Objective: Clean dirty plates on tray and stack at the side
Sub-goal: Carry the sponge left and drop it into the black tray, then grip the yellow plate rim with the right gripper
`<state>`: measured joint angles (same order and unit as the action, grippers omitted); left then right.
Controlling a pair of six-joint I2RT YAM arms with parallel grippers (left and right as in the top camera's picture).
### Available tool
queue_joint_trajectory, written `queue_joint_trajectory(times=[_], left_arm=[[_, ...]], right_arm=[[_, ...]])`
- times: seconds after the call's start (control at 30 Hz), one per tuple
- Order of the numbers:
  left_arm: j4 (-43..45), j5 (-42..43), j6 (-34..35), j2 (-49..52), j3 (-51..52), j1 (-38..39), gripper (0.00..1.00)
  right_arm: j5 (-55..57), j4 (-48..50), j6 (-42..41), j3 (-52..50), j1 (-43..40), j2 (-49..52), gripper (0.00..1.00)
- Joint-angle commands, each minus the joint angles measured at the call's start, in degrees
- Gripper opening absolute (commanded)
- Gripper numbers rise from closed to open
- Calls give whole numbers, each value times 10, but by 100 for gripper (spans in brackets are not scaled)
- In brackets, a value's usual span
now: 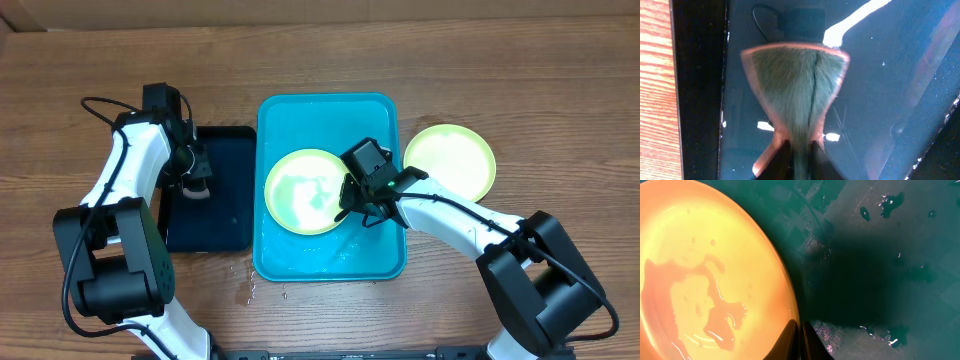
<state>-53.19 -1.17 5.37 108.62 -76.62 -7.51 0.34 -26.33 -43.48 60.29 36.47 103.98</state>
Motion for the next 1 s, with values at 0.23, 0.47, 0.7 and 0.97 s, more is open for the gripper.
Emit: queue_joint_trajectory(times=[0.23,0.47,0.7,0.97], left_arm=[[-122,4,11,-17,-112,1,51],[-182,141,-22,-102,-200,1,50],[-190,221,-22,-224,-200,1,52],[-189,217,-22,-322,-200,1,67]], right_arm=[[3,10,2,-2,3,-10,14],[18,23,2,-2,3,-7,26],[10,43,1,-2,3,13,28],[9,45,0,-2,3,15,24]])
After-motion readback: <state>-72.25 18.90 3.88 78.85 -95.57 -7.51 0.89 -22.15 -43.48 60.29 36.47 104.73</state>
